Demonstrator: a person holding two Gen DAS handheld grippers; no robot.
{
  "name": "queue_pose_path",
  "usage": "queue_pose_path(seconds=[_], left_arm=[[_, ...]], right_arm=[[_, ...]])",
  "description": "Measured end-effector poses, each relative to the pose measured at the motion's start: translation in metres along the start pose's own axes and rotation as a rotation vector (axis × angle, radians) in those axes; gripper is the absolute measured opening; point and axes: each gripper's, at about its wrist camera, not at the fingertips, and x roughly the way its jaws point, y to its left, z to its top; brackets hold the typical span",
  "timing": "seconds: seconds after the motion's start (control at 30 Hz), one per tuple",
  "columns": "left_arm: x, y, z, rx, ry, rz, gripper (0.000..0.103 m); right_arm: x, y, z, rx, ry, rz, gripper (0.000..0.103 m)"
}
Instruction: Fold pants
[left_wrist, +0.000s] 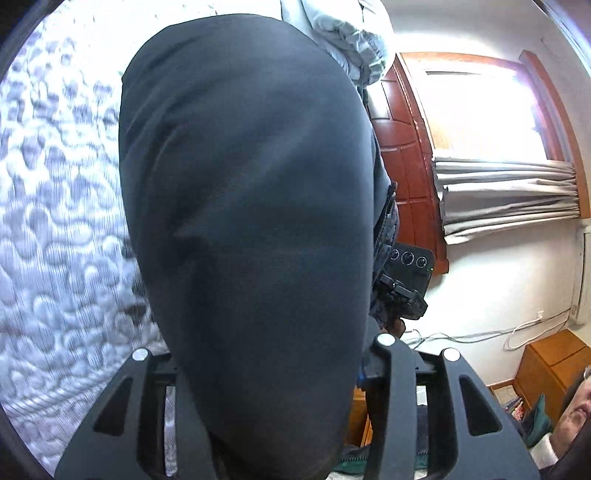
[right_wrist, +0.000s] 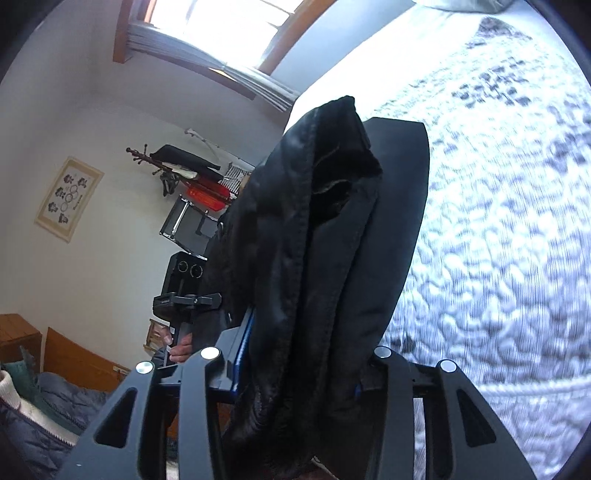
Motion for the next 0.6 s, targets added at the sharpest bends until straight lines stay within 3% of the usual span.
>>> queue_pose_path(seconds=[0.6], left_arm=[[-0.024,0.051,0.102,-0.074,-0.093,0.079,0.043]], right_arm=[[0.089,-0.061,0.090,0.056,0.088,0.036,0.041]])
